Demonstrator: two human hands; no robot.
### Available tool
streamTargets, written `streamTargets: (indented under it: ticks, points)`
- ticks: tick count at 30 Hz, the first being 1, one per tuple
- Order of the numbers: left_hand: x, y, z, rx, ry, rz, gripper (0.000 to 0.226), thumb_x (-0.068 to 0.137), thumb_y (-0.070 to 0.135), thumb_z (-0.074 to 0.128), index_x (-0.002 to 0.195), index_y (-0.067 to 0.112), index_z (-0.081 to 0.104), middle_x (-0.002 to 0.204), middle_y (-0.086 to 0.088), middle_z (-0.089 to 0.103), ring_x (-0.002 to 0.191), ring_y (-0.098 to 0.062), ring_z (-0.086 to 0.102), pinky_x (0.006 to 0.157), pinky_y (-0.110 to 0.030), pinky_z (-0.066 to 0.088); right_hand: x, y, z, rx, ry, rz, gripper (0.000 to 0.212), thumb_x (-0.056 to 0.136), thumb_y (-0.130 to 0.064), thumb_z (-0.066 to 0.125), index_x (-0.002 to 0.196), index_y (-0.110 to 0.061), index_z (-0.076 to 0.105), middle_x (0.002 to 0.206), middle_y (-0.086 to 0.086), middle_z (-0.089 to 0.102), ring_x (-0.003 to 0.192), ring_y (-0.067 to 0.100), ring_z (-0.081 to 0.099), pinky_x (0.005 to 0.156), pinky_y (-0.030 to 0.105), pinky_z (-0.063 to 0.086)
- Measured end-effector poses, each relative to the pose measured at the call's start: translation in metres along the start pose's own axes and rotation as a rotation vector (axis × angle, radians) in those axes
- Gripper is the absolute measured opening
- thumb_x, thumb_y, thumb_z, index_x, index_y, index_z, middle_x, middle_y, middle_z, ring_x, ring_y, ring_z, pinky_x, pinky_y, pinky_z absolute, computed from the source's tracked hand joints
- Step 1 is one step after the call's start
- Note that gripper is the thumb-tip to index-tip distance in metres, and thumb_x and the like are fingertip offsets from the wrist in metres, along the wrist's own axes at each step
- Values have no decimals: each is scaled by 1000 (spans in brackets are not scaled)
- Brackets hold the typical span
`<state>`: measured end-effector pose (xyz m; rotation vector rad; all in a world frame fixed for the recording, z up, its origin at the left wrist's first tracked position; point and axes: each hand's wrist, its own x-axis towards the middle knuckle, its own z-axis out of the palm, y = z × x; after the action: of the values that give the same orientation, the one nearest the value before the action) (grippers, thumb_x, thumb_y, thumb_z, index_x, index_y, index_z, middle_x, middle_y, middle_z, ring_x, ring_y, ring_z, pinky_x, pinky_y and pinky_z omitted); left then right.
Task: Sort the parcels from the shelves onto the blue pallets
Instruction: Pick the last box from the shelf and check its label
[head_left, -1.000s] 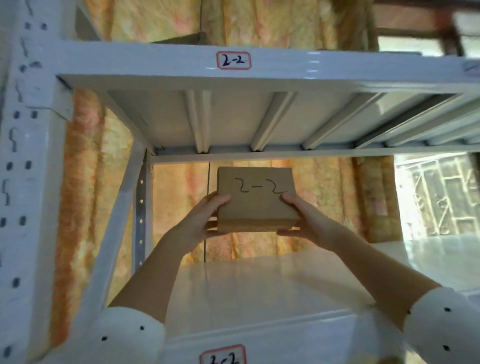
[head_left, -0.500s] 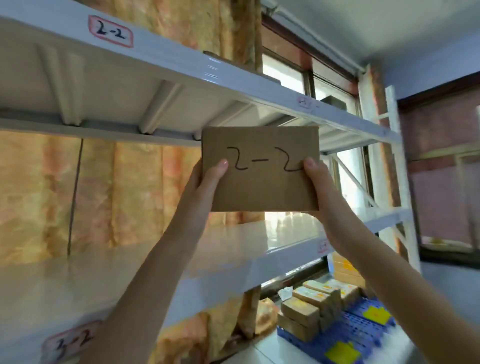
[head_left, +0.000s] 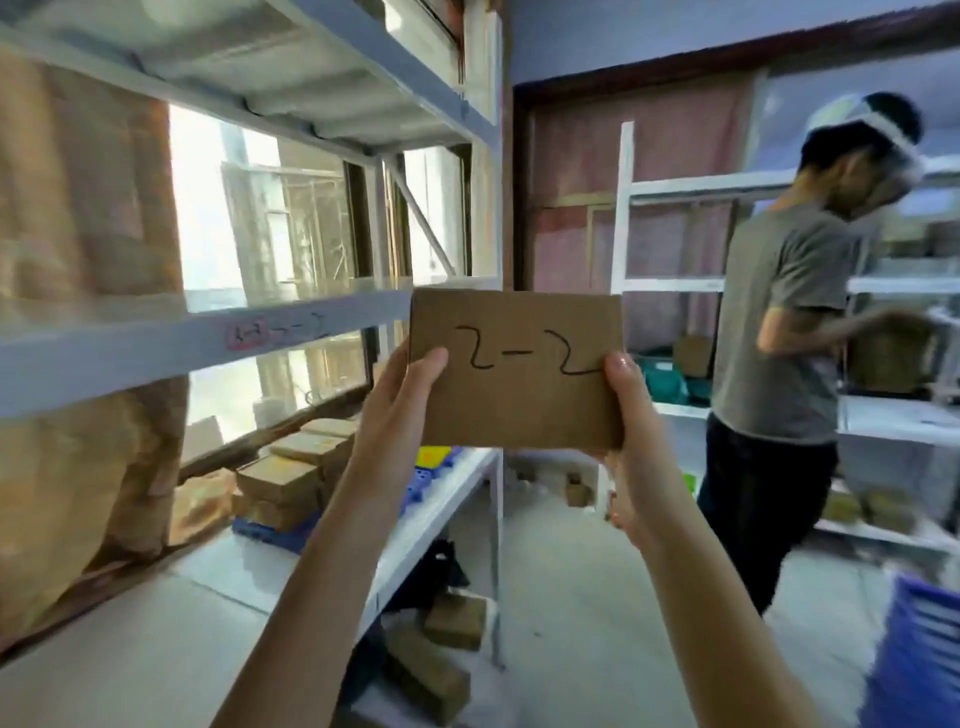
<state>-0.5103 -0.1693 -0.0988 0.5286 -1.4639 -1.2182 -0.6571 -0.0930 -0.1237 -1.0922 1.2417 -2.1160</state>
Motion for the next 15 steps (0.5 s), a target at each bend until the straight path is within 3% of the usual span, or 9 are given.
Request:
streamTargets:
  ticks: [3,6,8,11,15]
  points:
    - [2,-36,33,-10,-49,-74,19,96,35,46,107,33,62,100,12,69,85,3,64,64,-9,50,6,20,-35,-49,54,36,32,97,-49,38,125,-38,48,113,-9,61,104,7,58,84,28,49]
    - [4,-68,61,-19,-53,-138,16,97,36,44,102,36,59,95,16,64,71,12,62,57,-5,47,15,38,-65,-108,96,67,37,82,-59,42,113,-42,53,111,-11,62,105,8,58,95,37,48]
    - [8,-88,76,-13,-65,-180,15,97,36,44,99,37,59,95,15,64,77,8,62,62,-10,48,25,49,-81,-128,124,108,46,82,-60,41,121,-40,51,118,-7,60,110,13,56,101,44,45]
    - [21,-115,94,-18,-93,-253,15,96,38,43,101,36,57,98,10,64,90,-3,60,68,-17,43,43,68,-101,-138,154,174,46,96,-51,39,138,-33,41,126,-1,56,116,17,54,103,45,44]
    - [50,-151,113,-17,-100,-291,21,97,38,41,112,31,54,97,7,63,87,-5,59,64,-16,42,76,100,-117,-148,205,242,46,97,-49,38,139,-31,42,127,-2,55,118,18,53,107,44,41]
